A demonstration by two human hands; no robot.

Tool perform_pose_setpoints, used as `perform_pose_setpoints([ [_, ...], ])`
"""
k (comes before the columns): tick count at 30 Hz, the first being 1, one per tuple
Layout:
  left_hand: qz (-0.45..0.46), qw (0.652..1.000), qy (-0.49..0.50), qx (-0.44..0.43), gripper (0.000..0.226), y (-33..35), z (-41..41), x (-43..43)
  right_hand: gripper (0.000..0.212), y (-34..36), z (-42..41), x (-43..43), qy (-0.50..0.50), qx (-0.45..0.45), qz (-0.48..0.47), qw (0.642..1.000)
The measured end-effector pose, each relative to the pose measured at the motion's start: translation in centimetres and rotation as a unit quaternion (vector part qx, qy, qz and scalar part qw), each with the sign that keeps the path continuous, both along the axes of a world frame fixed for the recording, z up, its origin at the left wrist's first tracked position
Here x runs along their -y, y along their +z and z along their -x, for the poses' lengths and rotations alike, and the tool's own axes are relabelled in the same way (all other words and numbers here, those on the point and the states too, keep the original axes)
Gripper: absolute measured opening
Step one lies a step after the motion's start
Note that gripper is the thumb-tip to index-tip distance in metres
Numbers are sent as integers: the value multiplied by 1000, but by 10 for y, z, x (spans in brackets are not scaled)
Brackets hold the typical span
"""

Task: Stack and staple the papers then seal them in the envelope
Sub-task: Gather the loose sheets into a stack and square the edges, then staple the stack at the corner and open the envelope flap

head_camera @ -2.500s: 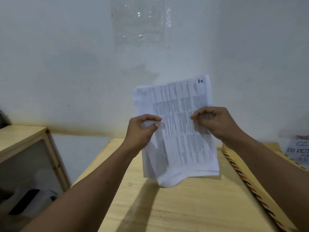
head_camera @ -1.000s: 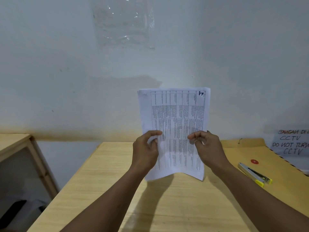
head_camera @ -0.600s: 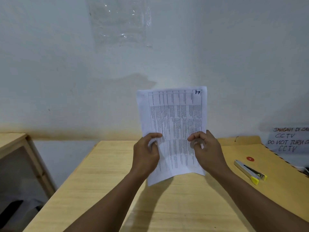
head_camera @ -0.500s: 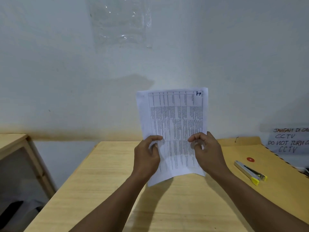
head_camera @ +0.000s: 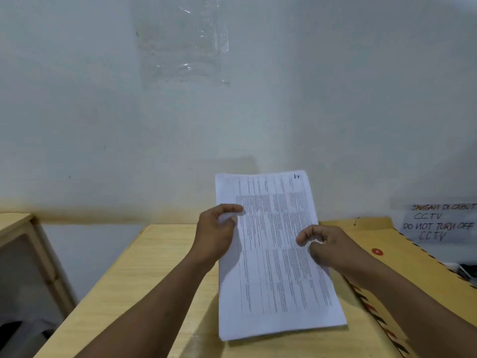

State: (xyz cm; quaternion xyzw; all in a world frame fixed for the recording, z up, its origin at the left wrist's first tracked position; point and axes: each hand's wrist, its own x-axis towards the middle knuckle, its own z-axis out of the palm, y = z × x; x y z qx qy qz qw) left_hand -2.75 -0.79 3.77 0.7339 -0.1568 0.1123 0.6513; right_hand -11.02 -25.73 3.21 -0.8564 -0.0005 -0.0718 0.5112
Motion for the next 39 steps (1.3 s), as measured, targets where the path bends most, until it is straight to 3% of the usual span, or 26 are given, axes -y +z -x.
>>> perform_pose_setpoints([
  [3, -23, 999, -34, -36, 34, -16, 7, 6, 23, -17, 0, 6, -14, -19, -10, 1000],
  [5, -70, 994, -65, -53, 32, -26, 11, 6, 21, -22, -5, 8, -99, 39, 42, 993],
  [7, -118, 986, -99, -61, 31, -31, 16, 6, 26, -18, -8, 8, -182, 124, 138, 966],
  [9, -153, 978, -130, -62, 30, -33, 20, 7, 29, -7, -12, 4, -176, 171, 203, 948],
  [12, -175, 969, -169, -53, 29, -31, 28, 13, 33, 9, -22, -6, -121, 155, 256, 947],
  [16, -178, 968, -174, -39, 28, -27, 37, 22, 22, 11, -35, -20, -69, 109, 209, 969],
  [23, -143, 982, -122, -38, 25, -41, 37, 26, 17, 0, -39, -25, -63, 148, 156, 975],
  [30, -107, 993, -43, -2, 20, -37, 29, 38, 18, -5, -42, -31, -70, 143, 123, 980],
  [39, -83, 996, -39, -12, 30, -45, 34, 52, 26, -22, -41, -33, -96, 148, 90, 980],
])
